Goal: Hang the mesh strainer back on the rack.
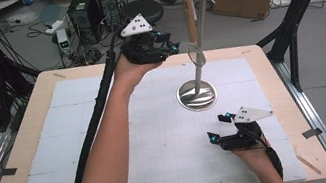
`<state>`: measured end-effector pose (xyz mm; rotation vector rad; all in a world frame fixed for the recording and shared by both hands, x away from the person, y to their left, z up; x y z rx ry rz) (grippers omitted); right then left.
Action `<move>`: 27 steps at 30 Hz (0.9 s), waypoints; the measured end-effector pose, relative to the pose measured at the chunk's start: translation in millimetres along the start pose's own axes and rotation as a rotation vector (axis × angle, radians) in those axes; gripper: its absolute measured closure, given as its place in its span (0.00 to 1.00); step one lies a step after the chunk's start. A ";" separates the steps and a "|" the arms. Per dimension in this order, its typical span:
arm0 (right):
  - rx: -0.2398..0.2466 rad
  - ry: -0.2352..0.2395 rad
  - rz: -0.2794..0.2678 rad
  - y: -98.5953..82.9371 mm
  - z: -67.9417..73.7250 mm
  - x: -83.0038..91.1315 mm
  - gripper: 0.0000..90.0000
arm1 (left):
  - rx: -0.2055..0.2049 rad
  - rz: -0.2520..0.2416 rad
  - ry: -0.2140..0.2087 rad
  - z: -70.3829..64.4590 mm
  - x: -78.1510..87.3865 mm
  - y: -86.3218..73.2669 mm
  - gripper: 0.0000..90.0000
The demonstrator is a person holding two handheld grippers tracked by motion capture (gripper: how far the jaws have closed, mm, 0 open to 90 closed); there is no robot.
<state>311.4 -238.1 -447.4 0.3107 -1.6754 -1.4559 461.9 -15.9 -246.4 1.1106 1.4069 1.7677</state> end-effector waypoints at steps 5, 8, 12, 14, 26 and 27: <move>0.003 0.000 0.002 -0.2 0.1 -0.4 0.25 | -0.003 0.058 0.003 -3.3 9.1 -9.7 0.47; 0.000 -0.005 -0.001 0.0 -1.5 0.1 0.25 | -0.005 0.055 0.004 -6.2 17.1 -12.7 0.44; 0.001 -0.003 0.004 -0.3 -0.3 0.0 0.25 | 0.004 0.055 0.021 -5.9 32.0 -18.4 0.38; 0.006 -0.005 0.004 -0.2 -0.3 -0.3 0.25 | 0.013 0.048 0.031 -5.7 40.5 -23.9 0.35; 0.005 -0.003 0.015 -1.4 1.2 -2.0 0.25 | 0.037 0.047 0.073 -9.3 94.8 -65.7 0.28; 0.008 -0.005 0.017 -1.6 1.2 -2.1 0.25 | 0.039 0.041 0.074 -9.4 98.4 -67.5 0.27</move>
Point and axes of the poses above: each handheld gripper's, and its own axes: x roughly backward along the jaws, y roughly out of its top, z roughly to its left, the point moved 5 cm from there along -x, roughly forward along the jaws
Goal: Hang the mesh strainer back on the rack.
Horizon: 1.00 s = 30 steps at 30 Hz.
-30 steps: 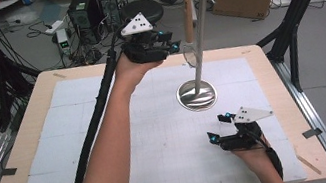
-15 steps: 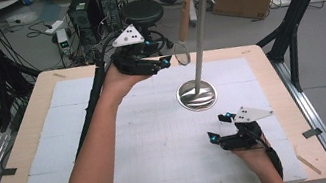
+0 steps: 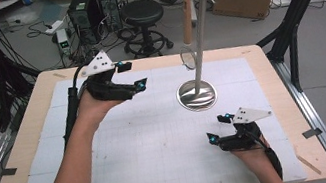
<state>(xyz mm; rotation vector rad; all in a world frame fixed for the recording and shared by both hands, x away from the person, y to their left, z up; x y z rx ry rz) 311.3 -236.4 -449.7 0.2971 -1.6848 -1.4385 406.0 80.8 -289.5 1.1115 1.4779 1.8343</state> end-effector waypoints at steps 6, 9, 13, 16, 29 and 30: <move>-0.004 -0.003 -0.001 0.3 -1.0 0.9 0.25 | -0.007 -0.016 -0.008 -7.3 14.2 -14.6 0.26; -0.003 0.000 0.001 0.1 -0.8 0.4 0.25 | 0.000 -0.026 -0.007 -8.1 20.4 -21.2 0.26; 0.000 0.000 0.006 -0.2 -0.2 -0.1 0.25 | -0.003 -0.034 -0.012 -10.2 27.4 -29.5 0.26; 0.003 -0.002 0.001 0.1 -0.8 0.1 0.25 | -0.004 -0.047 -0.016 -12.8 32.4 -34.8 0.25; -0.001 -0.004 0.005 0.0 -0.1 0.2 0.25 | -0.002 -0.074 -0.003 -23.3 53.0 -64.5 0.20; -0.002 -0.004 0.006 -0.2 0.0 -0.2 0.25 | 0.002 -0.068 -0.002 -23.9 54.6 -68.3 0.20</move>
Point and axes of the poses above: each handheld gripper's, and its own axes: x roughly backward along the jaws, y roughly out of its top, z roughly to its left, the point moved 5 cm from there along -x, roughly forward along the jaws
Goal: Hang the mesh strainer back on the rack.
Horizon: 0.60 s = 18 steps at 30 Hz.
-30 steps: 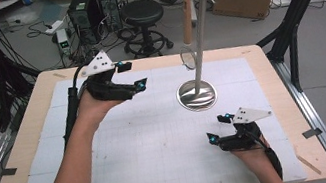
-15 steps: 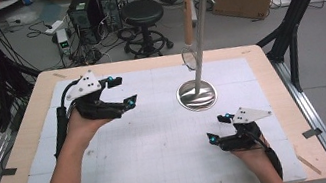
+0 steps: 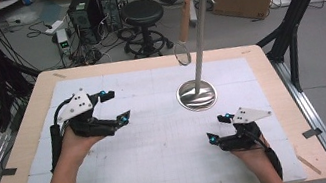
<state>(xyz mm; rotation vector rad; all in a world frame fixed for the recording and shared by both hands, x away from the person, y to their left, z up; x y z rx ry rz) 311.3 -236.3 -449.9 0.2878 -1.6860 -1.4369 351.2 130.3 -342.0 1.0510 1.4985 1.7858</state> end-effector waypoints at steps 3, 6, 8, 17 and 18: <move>0.003 0.002 0.002 -0.2 0.5 -0.9 0.25 | 0.019 -0.009 0.007 -0.2 4.7 -9.6 0.20; 0.005 0.000 0.005 -0.5 0.7 -1.6 0.25 | 0.024 -0.011 0.016 -0.9 9.8 -18.3 0.19; 0.002 0.001 0.009 -0.8 0.9 -1.8 0.25 | 0.028 -0.011 0.019 -2.1 12.6 -25.0 0.19; 0.004 0.000 0.010 -1.1 0.6 -2.1 0.25 | 0.041 -0.012 0.032 -9.3 22.2 -43.6 0.19; 0.004 0.000 0.011 -1.1 0.5 -1.9 0.25 | 0.034 -0.014 0.040 -10.4 24.3 -45.9 0.19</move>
Point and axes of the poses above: each handheld gripper's, and its own axes: x roughly backward along the jaws, y roughly out of its top, z roughly to its left, the point moved 5 cm from there along -x, roughly forward along the jaws
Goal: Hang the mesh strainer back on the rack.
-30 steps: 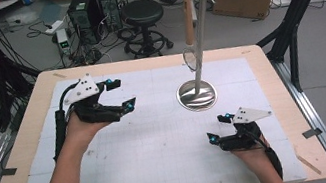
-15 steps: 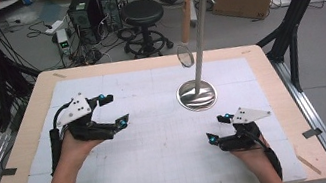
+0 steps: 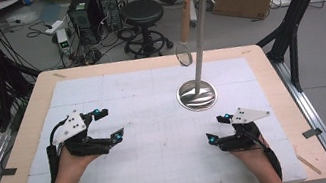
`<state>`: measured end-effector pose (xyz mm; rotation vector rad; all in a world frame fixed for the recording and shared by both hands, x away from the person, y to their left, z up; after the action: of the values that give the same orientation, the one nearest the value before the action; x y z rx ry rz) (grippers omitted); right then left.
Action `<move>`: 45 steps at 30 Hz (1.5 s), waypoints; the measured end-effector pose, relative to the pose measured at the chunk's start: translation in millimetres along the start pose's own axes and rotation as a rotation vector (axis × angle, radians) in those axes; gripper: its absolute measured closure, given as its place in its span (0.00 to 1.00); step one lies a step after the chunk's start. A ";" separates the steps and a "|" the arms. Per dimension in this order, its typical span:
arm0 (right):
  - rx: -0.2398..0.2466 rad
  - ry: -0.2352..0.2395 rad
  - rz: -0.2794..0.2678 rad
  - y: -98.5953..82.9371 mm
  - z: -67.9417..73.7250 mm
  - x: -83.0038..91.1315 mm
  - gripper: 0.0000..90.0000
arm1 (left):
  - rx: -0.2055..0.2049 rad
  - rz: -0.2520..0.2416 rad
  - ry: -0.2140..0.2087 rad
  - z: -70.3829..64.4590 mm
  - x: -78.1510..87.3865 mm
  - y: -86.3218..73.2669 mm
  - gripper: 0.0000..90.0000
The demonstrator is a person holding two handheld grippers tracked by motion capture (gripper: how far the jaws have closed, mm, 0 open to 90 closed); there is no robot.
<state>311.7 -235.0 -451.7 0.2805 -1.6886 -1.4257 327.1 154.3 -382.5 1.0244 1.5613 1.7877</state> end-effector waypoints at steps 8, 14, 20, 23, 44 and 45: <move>0.003 0.001 -0.001 -0.1 -0.9 -0.8 0.25 | 0.030 -0.015 0.019 -4.1 11.4 -15.5 0.17; -0.005 0.000 -0.005 -0.1 -2.9 -0.3 0.25 | 0.034 0.020 0.033 -4.4 13.5 -29.5 0.17; -0.002 0.001 0.005 -1.7 -3.7 -1.7 0.25 | 0.041 0.019 0.039 -2.5 15.1 -32.9 0.16; -0.003 0.000 0.009 -1.9 -3.2 -1.8 0.25 | 0.036 0.025 0.038 -2.6 14.7 -33.9 0.16; 0.004 -0.001 0.017 -2.3 -2.1 -3.9 0.25 | 0.039 0.052 0.042 -3.0 12.6 -40.1 0.17; 0.002 0.000 0.018 -2.3 -2.0 -3.9 0.25 | 0.038 0.056 0.041 -2.9 12.5 -40.6 0.17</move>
<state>314.6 -234.5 -455.7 0.2658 -1.6885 -1.4113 314.5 169.9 -420.1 1.0650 1.6123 1.8334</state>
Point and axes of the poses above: each handheld gripper's, and its own axes: x roughly backward along the jaws, y roughly out of its top, z roughly to its left, the point moved 5 cm from there along -x, roughly forward along the jaws
